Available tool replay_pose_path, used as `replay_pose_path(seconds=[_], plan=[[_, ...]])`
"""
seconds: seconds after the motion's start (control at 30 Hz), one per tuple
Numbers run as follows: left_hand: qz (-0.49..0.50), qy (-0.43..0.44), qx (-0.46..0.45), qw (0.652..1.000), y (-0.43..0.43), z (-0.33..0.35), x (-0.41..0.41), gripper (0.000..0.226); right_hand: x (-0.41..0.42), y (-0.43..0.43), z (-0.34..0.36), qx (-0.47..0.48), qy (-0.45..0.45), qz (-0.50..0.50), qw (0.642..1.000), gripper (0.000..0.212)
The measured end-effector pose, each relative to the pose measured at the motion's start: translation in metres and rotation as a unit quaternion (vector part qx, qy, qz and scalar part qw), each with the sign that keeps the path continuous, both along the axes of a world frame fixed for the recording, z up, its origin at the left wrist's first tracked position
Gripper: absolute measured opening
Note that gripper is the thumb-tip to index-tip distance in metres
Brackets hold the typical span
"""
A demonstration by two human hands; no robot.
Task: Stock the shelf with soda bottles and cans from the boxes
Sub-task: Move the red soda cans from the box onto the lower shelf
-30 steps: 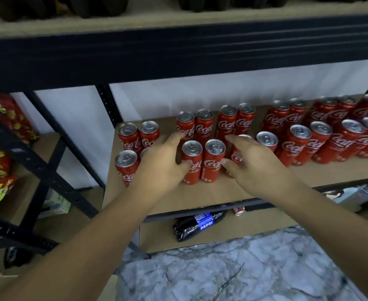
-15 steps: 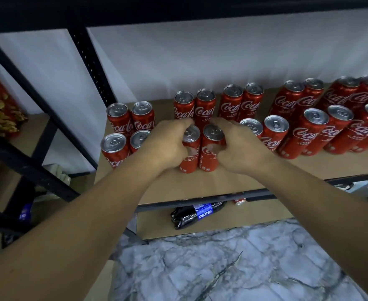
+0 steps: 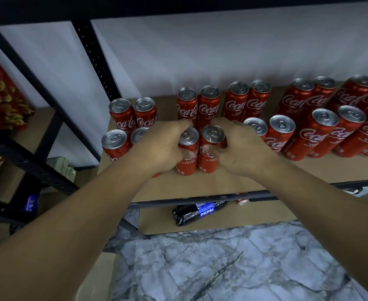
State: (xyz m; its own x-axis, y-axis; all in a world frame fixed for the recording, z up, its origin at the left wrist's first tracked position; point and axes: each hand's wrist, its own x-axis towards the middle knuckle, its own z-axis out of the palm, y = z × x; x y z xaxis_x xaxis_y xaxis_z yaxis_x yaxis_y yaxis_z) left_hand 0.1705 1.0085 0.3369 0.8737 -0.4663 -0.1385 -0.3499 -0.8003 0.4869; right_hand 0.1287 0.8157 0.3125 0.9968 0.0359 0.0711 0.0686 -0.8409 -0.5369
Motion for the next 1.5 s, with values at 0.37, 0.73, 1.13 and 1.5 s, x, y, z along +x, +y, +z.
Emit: replay_pose_path(seconds=[0.37, 0.73, 1.13, 1.5], plan=[[0.073, -0.085, -0.036, 0.993, 0.001, 0.043, 0.028, 0.060, 0.030, -0.010, 0.047, -0.065, -0.099, -0.002, 0.993, 0.037], [0.012, -0.068, 0.054, 0.996, -0.044, 0.020, 0.103, 0.071, 0.114, 0.002, 0.036, -0.127, 0.049, -0.007, 0.991, 0.059], [0.004, -0.092, 0.034, 0.995, -0.027, 0.008, 0.102, 0.049, 0.113, -0.009, 0.020, -0.081, 0.016, 0.025, 0.996, 0.054], [0.044, -0.118, -0.047, 0.991, 0.001, 0.045, 0.017, 0.041, 0.029, -0.006, 0.075, -0.086, -0.003, 0.038, 0.996, 0.037]])
